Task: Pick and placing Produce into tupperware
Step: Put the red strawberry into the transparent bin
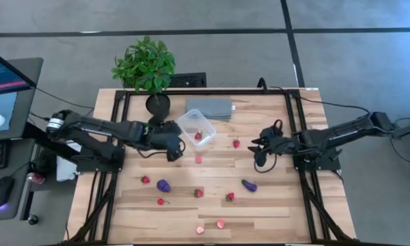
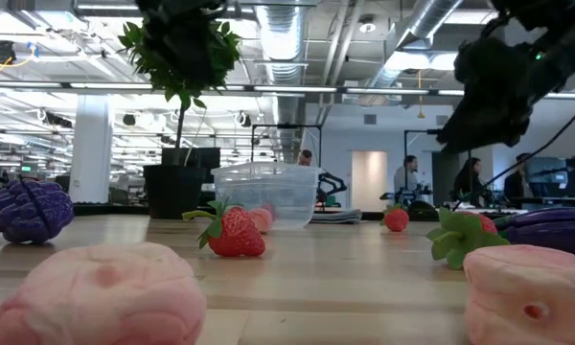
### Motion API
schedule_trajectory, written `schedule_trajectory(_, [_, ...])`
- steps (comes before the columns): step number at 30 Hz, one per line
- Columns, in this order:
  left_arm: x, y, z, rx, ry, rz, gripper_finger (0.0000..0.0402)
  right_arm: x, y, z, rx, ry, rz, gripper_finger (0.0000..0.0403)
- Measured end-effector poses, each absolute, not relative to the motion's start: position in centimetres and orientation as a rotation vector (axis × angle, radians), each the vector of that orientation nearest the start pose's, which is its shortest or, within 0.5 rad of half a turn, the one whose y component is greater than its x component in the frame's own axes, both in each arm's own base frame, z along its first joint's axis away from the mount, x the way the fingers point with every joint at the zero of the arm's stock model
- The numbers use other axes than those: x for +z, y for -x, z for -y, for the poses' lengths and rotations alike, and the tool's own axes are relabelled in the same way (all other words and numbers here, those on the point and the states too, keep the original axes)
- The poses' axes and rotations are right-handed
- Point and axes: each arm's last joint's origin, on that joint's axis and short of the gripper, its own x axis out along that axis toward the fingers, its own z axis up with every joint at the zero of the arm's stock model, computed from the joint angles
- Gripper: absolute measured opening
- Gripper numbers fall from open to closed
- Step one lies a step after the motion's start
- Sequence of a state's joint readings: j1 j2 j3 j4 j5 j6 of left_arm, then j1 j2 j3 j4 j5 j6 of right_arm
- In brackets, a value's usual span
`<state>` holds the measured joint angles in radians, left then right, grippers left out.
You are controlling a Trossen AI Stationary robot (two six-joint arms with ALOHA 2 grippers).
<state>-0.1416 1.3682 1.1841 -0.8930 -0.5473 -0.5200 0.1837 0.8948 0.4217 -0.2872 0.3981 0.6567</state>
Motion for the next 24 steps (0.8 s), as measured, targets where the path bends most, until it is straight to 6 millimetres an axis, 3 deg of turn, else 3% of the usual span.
schedule_trajectory(15, [24.1, -19.0, 4.9, 0.669, 0.255, -0.723, 0.0231, 14.9, -20.1, -2.5, -0.508, -0.413, -0.691, 0.0209])
schedule_trajectory(24, [22.7, -16.6, 5.4, 0.675, 0.327, -0.639, 0.0231, 13.8, -20.9, -2.3, -0.572, -0.485, -0.675, 0.0232])
